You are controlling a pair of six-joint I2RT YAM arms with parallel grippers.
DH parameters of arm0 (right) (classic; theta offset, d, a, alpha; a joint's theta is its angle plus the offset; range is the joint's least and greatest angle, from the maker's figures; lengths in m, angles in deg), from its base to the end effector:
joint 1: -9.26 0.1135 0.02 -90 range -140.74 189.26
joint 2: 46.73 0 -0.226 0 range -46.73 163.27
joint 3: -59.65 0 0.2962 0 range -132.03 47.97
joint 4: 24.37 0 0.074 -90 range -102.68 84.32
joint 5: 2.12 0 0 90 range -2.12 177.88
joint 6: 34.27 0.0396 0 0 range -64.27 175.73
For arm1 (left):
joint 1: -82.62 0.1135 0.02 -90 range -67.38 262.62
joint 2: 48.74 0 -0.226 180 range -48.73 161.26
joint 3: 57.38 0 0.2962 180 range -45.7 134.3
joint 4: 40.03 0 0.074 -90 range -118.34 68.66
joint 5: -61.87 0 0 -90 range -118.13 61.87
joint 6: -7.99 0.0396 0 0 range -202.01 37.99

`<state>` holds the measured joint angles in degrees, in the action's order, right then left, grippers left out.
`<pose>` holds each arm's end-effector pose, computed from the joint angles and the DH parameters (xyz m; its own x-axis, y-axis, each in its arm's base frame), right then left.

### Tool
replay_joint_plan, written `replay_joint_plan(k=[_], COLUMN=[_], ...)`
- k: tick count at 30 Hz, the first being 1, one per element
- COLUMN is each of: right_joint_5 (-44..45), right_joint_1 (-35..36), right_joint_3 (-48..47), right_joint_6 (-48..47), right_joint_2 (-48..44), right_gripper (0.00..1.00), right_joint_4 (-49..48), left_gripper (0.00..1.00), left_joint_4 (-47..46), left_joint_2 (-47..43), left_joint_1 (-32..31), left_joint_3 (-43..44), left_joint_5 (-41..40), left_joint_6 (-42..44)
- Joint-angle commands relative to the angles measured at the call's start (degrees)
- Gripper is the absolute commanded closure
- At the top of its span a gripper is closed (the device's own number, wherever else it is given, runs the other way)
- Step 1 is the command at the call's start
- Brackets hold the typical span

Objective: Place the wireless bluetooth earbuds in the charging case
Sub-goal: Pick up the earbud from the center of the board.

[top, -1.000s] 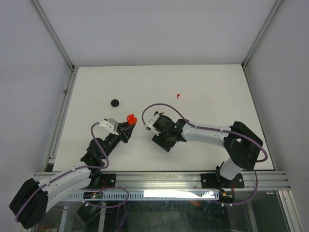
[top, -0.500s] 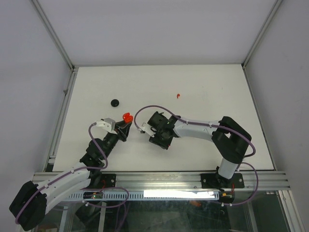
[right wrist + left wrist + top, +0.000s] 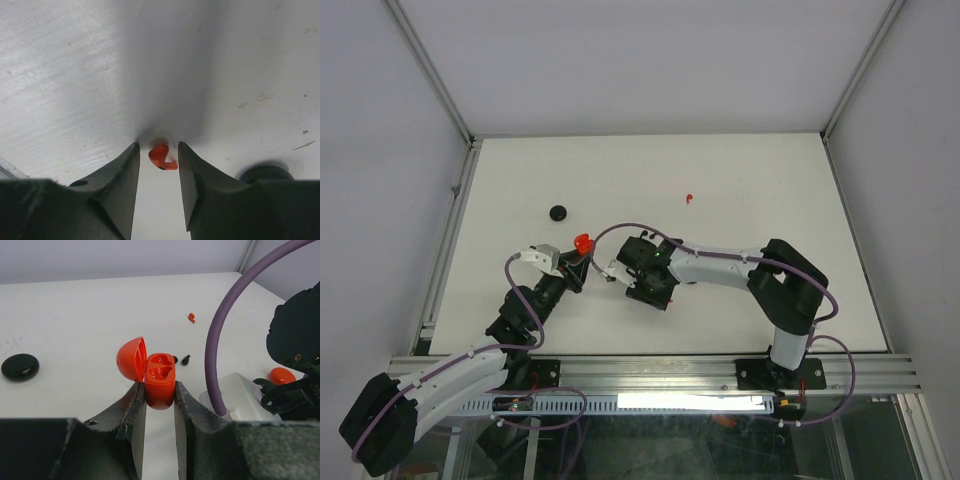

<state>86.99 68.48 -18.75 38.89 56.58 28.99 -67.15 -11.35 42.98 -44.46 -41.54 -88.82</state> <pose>0.1856 0.3128 0.0974 -0.2302 -0.9526 -0.1990 -0.9689 0.2434 -0.0443 0.1771 -0.1348 0.1332 -0.0171 -0.1356 -0.9906 0.4433 0.8870 -0.1291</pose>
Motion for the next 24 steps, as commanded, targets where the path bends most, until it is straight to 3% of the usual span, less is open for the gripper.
replay_joint_plan(k=[1, 5, 13, 24], right_joint_5=[2.95, 3.91, 5.24, 3.97], right_joint_1=[1.31, 1.77, 1.99, 1.47], right_joint_3=[-1.13, -1.13, -0.57, 2.60], right_joint_6=[-0.06, 0.20, 0.96, 8.67], right_joint_2=[2.14, 2.25, 2.12, -10.00], right_gripper=[0.61, 0.63, 0.75, 0.86], right_joint_4=[3.43, 4.20, 3.36, -3.97], left_gripper=[1.00, 1.00, 1.00, 1.00], left_joint_4=[-2.40, -2.25, -2.41, -6.77], left_joint_2=[-0.03, -0.16, -0.39, -1.02], left_joint_1=[0.48, 0.52, 0.48, 0.46], left_joint_3=[-1.80, -1.78, -1.94, -3.14], left_joint_5=[-0.22, -0.22, 0.19, 5.51], left_joint_6=[0.05, 0.07, 0.20, 0.91])
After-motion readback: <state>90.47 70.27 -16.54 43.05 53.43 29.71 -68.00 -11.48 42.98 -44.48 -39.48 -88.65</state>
